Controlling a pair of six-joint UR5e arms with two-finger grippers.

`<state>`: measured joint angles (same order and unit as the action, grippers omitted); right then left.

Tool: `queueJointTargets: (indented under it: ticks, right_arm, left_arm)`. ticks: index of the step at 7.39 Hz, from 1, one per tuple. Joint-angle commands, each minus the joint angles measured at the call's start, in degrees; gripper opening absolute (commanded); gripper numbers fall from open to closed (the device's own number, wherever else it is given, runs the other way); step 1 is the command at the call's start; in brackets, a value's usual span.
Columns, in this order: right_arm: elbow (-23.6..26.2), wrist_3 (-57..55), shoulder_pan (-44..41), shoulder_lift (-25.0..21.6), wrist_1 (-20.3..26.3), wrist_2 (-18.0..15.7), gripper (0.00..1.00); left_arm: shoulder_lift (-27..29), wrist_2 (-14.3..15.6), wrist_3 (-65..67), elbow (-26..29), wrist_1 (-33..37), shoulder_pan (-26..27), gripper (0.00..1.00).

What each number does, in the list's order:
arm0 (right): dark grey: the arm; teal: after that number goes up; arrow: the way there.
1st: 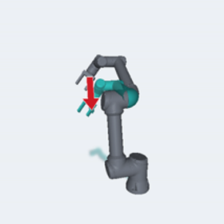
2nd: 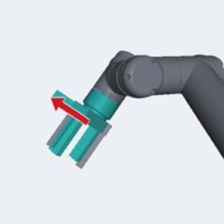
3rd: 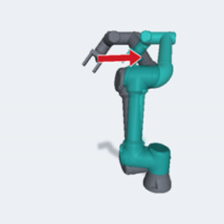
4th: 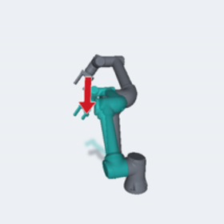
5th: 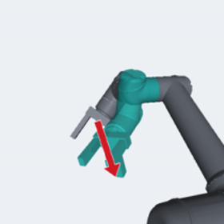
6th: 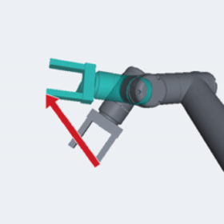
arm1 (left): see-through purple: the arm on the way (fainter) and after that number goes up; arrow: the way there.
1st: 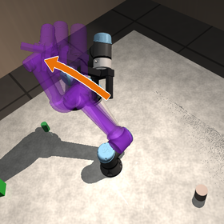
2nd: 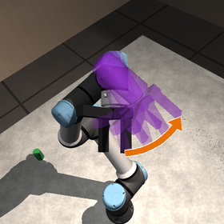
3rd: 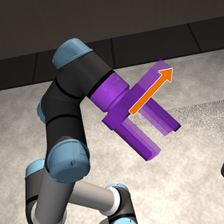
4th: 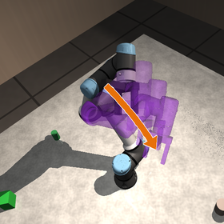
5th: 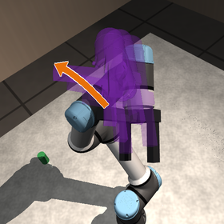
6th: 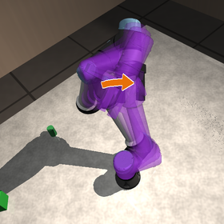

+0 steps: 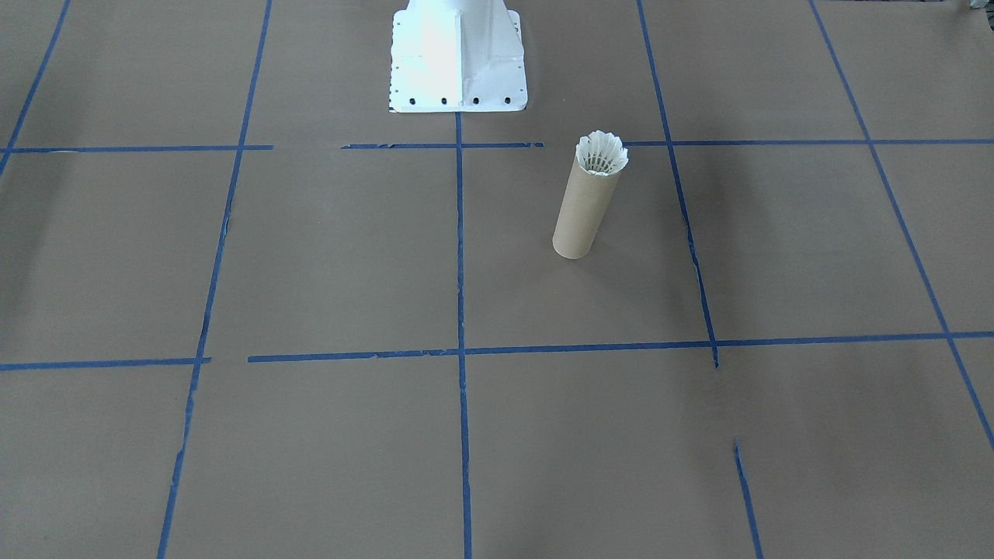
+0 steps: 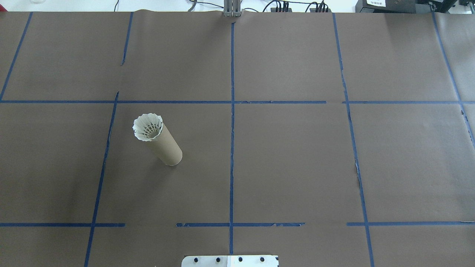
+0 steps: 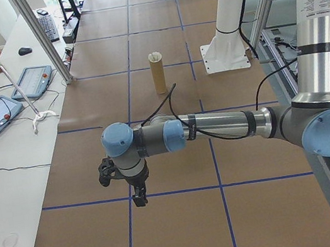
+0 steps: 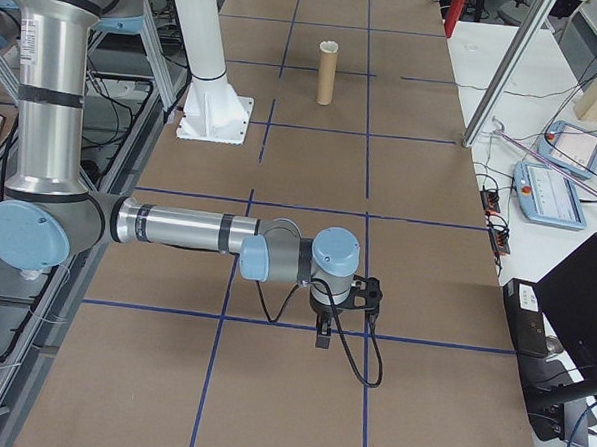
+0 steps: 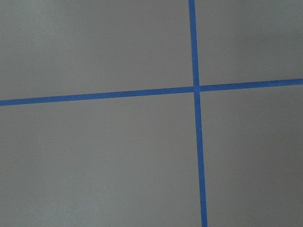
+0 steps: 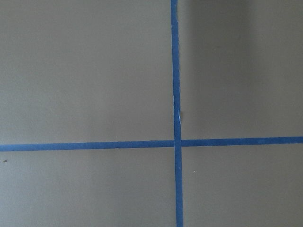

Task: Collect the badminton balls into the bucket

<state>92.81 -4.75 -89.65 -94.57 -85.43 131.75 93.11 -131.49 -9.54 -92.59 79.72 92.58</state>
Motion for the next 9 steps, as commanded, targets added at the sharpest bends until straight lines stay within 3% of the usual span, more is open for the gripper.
queueJointTargets:
  ticks: [1, 5, 9]
  right_arm:
    - [0.0, 0.0, 0.0, 0.0, 0.0, 0.0, 1.0]
    - [-0.1, 0.0, 0.0, 0.0, 0.0, 0.0, 1.0]
    - [-0.1, 0.0, 0.0, 0.0, 0.0, 0.0, 1.0]
  left_arm:
    - [-0.6, -0.5, 0.1, 0.7, 0.0, 0.1, 1.0]
    - [-0.5, -1.0, 4.1, 3.8, 2.8, 0.0, 1.0]
    - [-0.5, -1.0, 7.9, 3.5, 3.6, 0.0, 1.0]
